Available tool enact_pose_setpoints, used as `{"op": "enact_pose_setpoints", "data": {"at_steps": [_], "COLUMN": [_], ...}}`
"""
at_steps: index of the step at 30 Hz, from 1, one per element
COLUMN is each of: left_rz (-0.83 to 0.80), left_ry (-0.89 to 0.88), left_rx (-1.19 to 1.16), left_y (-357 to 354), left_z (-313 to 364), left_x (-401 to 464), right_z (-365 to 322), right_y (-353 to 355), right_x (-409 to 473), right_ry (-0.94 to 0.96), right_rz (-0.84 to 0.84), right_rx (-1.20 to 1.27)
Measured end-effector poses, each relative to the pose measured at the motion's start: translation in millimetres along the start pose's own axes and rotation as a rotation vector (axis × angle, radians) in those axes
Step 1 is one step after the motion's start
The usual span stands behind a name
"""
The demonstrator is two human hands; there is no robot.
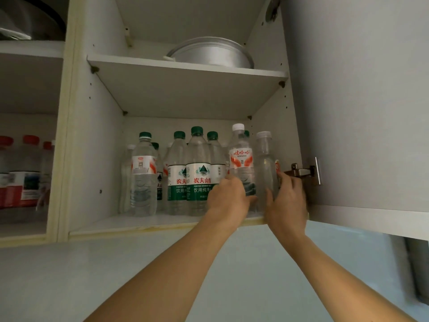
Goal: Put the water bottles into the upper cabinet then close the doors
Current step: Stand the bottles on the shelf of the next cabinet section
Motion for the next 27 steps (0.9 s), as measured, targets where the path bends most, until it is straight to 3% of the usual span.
{"op": "enact_pose_setpoints", "data": {"at_steps": [8, 13, 17, 27], "left_rz": [0.025, 0.200, 0.281, -0.012], "left_ry": [-0.120, -0.134, -0.072, 0.117], "left_rx": [0.060, 0.021, -0.075, 0.059], "left_y": [32.8, 100.7, 145.2, 160.8], "left_z": [-5.3, -58.7, -121.9, -175.6], "left_x": [-17.4, -31.2, -23.7, 40.3], "right_z": [0.4, -31.6, -80.5, -122.4], "right_y": [6.5, 14.0, -2.9, -81.1], "right_x": [-1.4, -20.4, -29.6, -12.9], "right_ry": [0.008, 0.258, 0.449, 0.286], "right_rz": [-0.078, 0.029, -0.012, -0.413], "right_rx": [0.074, 0.120, 0.135, 0.042]}}
Point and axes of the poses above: each hand's wrist, its own x-axis towards the middle knuckle, its own y-axis out of the back of the hand, z = x × y, the point moved 4 cm from there along x, towards the middle knuckle, and after that the axes turned 15 degrees about -z, right-handed, at the moved point
